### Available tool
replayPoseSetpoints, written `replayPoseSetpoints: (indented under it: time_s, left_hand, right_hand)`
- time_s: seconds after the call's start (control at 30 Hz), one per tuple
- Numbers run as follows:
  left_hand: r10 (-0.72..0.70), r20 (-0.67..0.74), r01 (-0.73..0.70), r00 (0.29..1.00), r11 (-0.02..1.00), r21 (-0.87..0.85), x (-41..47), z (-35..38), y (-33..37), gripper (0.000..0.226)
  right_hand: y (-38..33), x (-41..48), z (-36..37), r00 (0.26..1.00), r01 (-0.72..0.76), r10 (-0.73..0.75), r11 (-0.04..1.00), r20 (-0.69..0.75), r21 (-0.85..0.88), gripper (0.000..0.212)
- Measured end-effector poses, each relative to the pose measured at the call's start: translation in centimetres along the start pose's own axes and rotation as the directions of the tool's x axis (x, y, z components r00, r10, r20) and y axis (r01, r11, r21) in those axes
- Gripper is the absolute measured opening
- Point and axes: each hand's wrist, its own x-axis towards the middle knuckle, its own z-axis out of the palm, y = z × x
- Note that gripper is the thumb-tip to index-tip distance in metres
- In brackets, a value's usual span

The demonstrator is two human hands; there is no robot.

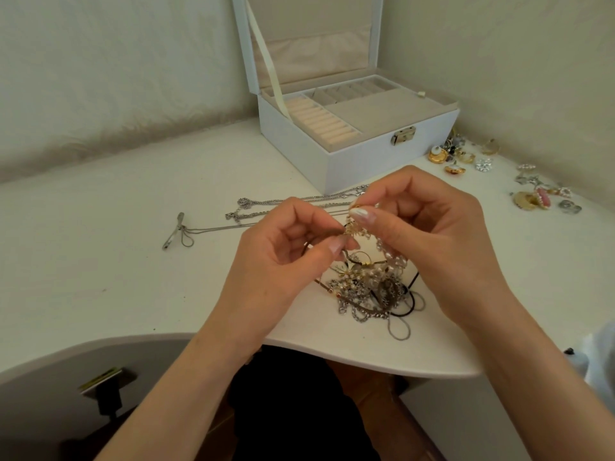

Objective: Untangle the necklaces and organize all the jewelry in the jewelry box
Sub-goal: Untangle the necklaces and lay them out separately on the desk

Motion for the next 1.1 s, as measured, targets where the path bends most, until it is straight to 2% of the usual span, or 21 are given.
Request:
replayPoseSetpoints:
  time_s: [0.17,0.33,0.6,0.7,0.77,0.9,1.1]
  left_hand:
    - [0.016,-0.012,-0.016,1.000,0.999,0.037,0.0,-0.1,0.0,0.010]
    - [0.050,-0.033,-0.048,0.998,0.998,0.048,-0.1,-0.3,0.0,0.013]
    - [0.078,-0.069,-0.077,0.995,0.997,0.015,-0.1,-0.5,-0.3,0.010]
    - [0.089,-0.056,-0.089,0.995,0.996,0.003,-0.2,-0.6,-0.4,0.009]
    - [0.094,-0.042,-0.094,0.995,0.996,-0.004,-0.2,-0.6,-0.3,0.008]
    - [0.097,-0.030,-0.097,0.995,0.995,-0.013,-0.3,-0.7,-0.3,0.009]
    - [0.083,-0.025,-0.083,0.996,0.997,-0.007,-0.2,-0.5,-0.3,0.016]
  right_hand:
    - [0.2,0.0,-0.1,1.000,-0.017,0.017,1.000,-0.009,0.024,0.005]
    - [-0.1,-0.4,-0.3,0.999,0.018,-0.020,0.999,0.042,0.046,0.010]
    - [0.3,-1.0,-0.9,0.972,0.170,-0.128,0.963,0.198,-0.209,0.008]
    - [0.3,-1.1,-0.7,0.984,0.129,-0.111,0.983,0.138,-0.133,0.005]
    - [0.2,-1.0,-0.7,0.995,0.067,-0.060,0.994,0.081,-0.086,0.013]
    - [0.2,-0.7,-0.7,0.996,0.024,-0.010,0.990,0.094,-0.142,0.012]
    - [0.5,-0.6,-0.6,0.995,0.064,-0.045,0.972,0.087,-0.225,0.006]
